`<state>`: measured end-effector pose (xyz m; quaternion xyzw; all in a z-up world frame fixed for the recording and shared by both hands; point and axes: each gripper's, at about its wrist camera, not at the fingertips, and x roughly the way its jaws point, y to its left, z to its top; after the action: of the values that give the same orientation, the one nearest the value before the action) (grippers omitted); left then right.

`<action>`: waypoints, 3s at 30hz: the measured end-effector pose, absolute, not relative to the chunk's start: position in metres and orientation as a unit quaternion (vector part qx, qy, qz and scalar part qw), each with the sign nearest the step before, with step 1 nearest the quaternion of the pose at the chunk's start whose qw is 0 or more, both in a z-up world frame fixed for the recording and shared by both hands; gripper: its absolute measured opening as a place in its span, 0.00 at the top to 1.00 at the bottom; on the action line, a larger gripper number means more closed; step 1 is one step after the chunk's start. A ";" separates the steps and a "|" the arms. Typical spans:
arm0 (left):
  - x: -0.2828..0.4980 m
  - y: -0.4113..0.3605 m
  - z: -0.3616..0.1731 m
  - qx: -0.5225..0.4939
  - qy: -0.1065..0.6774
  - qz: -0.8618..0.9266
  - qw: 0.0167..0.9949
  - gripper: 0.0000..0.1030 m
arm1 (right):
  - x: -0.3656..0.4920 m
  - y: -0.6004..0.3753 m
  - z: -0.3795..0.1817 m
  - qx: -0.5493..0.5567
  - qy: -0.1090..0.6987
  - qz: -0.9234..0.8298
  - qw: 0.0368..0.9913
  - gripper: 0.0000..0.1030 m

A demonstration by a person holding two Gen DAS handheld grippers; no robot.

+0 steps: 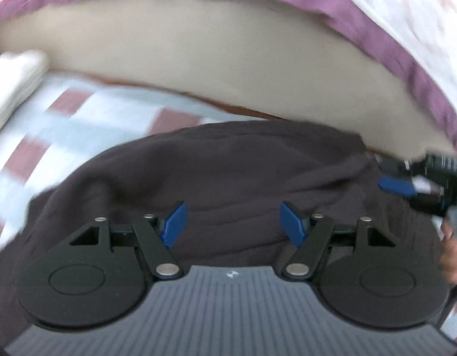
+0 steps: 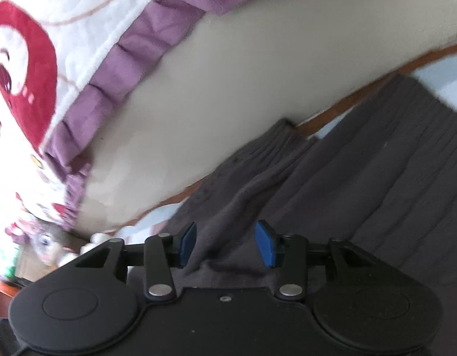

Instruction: Fold clothes

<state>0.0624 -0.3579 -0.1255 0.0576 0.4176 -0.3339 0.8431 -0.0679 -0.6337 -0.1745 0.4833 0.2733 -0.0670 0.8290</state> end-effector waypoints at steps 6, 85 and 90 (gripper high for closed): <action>0.057 -0.452 -0.145 0.152 0.401 -0.355 0.831 0.33 | -0.082 -0.662 -0.189 0.534 0.260 -0.070 0.802 0.51; -0.054 -0.130 -0.062 0.079 0.423 -0.263 0.864 0.28 | -0.170 -0.411 -0.045 -0.018 0.233 0.020 0.972 0.90; -0.032 -0.132 -0.086 0.031 0.455 -0.227 0.860 0.28 | -0.183 -0.471 -0.064 -0.093 0.267 -0.170 0.944 0.90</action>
<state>-0.0322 -0.1319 -0.0864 0.0315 0.4555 -0.2272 0.8602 -0.1832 -0.4711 -0.0641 -0.0927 0.2668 -0.1698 0.9441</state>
